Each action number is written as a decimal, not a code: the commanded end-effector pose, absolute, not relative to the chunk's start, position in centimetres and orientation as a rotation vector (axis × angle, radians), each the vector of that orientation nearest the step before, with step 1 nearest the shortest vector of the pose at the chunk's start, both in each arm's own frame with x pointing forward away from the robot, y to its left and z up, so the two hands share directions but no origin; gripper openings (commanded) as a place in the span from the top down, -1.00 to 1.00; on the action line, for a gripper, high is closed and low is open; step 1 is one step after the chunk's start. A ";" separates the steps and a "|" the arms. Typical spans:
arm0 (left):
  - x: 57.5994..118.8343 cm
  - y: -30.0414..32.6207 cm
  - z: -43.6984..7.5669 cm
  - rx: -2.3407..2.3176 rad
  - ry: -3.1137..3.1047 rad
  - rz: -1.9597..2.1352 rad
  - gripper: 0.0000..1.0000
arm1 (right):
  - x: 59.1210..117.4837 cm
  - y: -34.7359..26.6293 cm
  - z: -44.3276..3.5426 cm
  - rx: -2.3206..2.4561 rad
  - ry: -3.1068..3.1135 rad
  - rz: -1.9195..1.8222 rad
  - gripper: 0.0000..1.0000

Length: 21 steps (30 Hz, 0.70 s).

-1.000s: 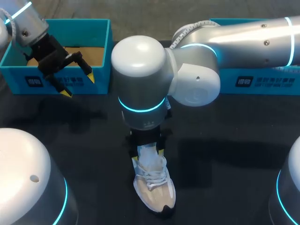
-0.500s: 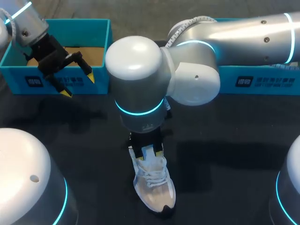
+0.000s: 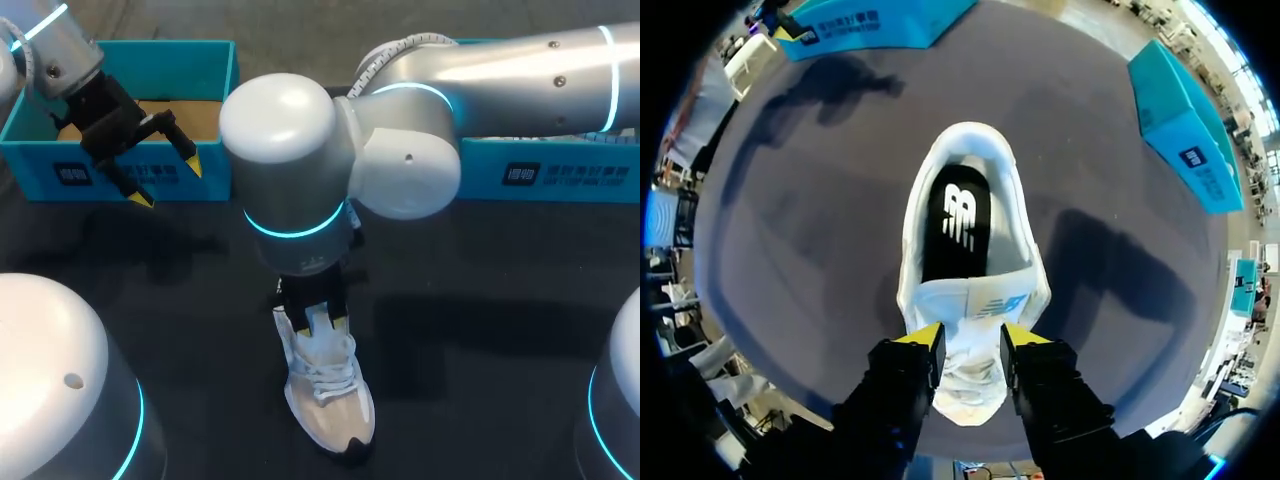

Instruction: Take the shoe out of the shoebox, open the shoe tongue, remove and reinsert the insole, then place the shoe into the shoebox

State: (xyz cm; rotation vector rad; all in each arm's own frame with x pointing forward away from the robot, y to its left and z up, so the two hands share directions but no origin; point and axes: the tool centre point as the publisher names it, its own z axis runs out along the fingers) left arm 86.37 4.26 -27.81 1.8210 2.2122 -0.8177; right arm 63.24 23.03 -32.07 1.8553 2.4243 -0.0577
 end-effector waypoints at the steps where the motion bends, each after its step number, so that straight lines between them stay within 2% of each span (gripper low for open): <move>1: 86.3 4.3 -27.8 1.821 2.213 -0.813 -1.00 | 63.9 23.0 -33.0 1.859 2.434 -0.068 0.36; 9: 86.3 4.3 -27.8 1.821 2.213 -0.813 -1.00 | 64.9 23.6 -34.3 1.859 2.457 -0.057 0.41; 21: 86.3 4.3 -27.8 1.821 2.213 -0.813 -1.00 | 66.0 23.8 -35.5 1.870 2.446 -0.089 0.38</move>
